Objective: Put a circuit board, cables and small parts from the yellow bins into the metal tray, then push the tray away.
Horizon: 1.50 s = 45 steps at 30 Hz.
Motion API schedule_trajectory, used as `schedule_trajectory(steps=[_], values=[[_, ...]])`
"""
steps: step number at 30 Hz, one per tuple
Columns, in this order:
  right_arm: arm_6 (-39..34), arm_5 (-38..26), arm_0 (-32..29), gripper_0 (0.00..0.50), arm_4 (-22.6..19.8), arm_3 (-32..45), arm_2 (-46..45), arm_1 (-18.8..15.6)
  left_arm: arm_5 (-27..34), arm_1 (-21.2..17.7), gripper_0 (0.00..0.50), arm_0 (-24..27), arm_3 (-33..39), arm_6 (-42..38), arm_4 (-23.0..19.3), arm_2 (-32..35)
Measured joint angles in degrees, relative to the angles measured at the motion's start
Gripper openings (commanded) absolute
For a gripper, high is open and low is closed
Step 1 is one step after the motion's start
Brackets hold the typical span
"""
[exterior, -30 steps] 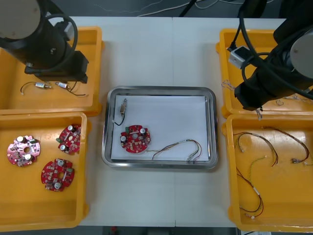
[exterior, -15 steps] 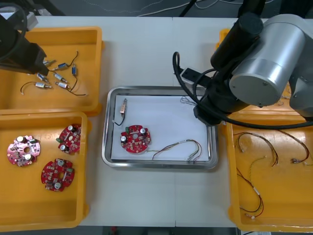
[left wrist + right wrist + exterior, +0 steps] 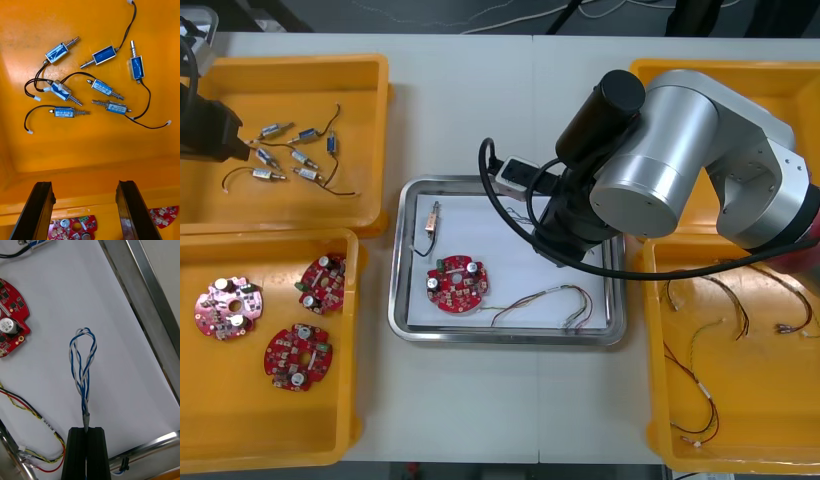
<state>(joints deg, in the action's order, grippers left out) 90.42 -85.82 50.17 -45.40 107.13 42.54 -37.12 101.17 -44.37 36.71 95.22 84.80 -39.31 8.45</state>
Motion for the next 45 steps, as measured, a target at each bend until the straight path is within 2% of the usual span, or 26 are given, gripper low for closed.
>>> schedule_trajectory(steps=[4, 10, 16, 19, 20, 21, 22, 23, 24, 26, 30, 32, 39, 45], values=[[8.24, 1.60, 0.01, 0.000, 0.13, -3.73, 0.05, 0.62, -2.80, 0.00, 0.500, -0.21, -2.47, 7.78, 0.13, 0.00], [10.97, 4.82, 0.62, 0.000, 1.25, -9.19, 0.84, 1.90, -7.09, 0.10, 0.500, -1.43, -4.51, 20.65, 0.13, 0.00], [15.99, 9.54, 1.24, 0.000, 1.38, -13.67, 2.44, 3.15, -7.53, 0.90, 0.500, -1.72, -5.57, 22.02, 0.84, 0.00], [16.03, 10.83, 1.48, 0.081, 1.53, -14.51, 3.78, 3.29, -7.77, 1.52, 0.500, -1.90, -5.61, 22.61, 1.05, 0.00], [16.03, 11.04, 1.53, 0.081, 1.54, -14.57, 4.22, 3.29, -7.93, 1.72, 0.500, -1.95, -5.66, 23.38, 1.12, 0.00], [16.03, 11.09, 1.57, 0.173, 1.54, -14.59, 4.57, 3.29, -8.16, 1.91, 0.500, -1.96, -5.76, 24.65, 1.13, 0.00], [16.03, 11.09, 1.61, 0.173, 1.54, -14.59, 4.82, 3.29, -8.46, 2.06, 0.500, -1.97, -5.95, 26.20, 1.14, 0.00], [16.03, 11.09, 1.63, 0.368, 1.54, -14.59, 4.95, 3.29, -8.79, 2.15, 0.500, -1.97, -6.23, 27.92, 1.14, 0.00], [16.03, 11.08, 1.64, 0.437, 1.53, -14.60, 5.03, 3.29, -9.42, 2.22, 0.500, -1.97, -6.82, 30.32, 1.14, 0.00], [16.03, 11.01, 1.64, 0.498, 1.44, -14.60, 5.07, 3.29, -11.02, 2.27, 0.500, -1.97, -8.53, 35.44, 1.11, 0.01], [16.03, 10.74, 1.66, 0.500, 0.99, -14.61, 5.12, 3.29, -13.83, 2.30, 0.500, -1.97, -12.06, 46.27, 1.00, 0.26], [16.03, 10.49, 1.70, 0.500, 0.75, -14.61, 5.13, 3.29, -14.62, 2.31, 0.500, -1.97, -13.31, 49.21, 0.98, 0.28], [16.03, 9.60, 1.81, 0.500, 0.07, -14.55, 5.11, 3.28, -17.30, 2.57, 0.500, -1.83, -18.69, 49.51, 0.70, 0.29], [16.02, 3.98, 2.00, 0.500, -1.21, -13.31, 2.94, 3.28, -18.13, 3.66, 0.500, -1.19, -23.38, 53.31, 0.66, 1.08]])
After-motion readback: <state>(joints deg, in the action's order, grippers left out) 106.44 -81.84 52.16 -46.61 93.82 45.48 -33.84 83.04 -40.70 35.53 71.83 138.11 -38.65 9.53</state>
